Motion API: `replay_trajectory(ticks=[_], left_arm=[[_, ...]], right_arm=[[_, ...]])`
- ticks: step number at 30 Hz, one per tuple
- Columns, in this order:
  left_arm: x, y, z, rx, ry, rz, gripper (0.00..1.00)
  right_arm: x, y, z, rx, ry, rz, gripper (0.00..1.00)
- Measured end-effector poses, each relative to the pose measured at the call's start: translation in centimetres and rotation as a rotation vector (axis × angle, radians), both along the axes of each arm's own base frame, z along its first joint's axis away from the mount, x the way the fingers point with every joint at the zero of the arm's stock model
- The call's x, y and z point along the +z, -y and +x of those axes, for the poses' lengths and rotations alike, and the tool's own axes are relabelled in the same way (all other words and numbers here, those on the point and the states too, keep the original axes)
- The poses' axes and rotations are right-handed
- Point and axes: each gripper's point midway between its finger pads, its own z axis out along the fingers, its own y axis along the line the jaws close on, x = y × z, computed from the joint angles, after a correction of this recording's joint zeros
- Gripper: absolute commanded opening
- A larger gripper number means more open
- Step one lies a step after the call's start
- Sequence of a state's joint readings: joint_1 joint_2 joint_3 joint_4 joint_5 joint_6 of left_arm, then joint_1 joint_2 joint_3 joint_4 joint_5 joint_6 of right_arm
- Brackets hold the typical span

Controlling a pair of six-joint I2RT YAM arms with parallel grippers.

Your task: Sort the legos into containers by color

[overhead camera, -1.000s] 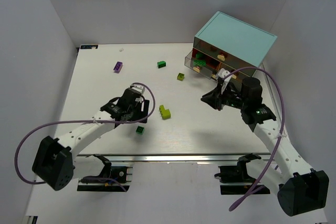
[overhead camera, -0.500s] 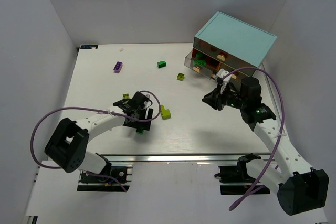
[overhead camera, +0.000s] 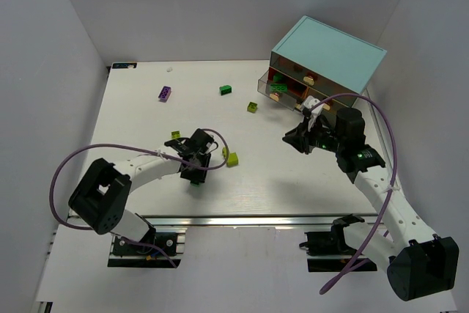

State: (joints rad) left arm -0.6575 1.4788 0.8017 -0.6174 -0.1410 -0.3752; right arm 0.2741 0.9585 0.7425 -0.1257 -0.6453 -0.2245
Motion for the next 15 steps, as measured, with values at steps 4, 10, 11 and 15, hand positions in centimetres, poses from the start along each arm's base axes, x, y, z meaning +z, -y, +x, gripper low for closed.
replay_trajectory(ticks=[4, 10, 11, 15], left_arm=[[3.3, 2.3, 1.7, -0.025, 0.065, -0.092, 0.08], [15.4, 10.8, 8.5, -0.113, 0.352, -0.438, 0.03], [17.4, 12.1, 9.6, -0.128, 0.401, -0.494, 0.01], [23.9, 17.6, 14.9, -0.176, 0.57, -0.669, 0.01]], right_arm=[[-0.1, 0.4, 0.5, -0.035, 0.003, -0.013, 0.32], [0.2, 2.6, 2.6, -0.225, 0.021, -0.04, 0.0], [0.4, 3.1, 2.9, -0.259, 0.022, -0.039, 0.0], [1.0, 4.5, 3.7, -0.353, 0.038, -0.035, 0.0]])
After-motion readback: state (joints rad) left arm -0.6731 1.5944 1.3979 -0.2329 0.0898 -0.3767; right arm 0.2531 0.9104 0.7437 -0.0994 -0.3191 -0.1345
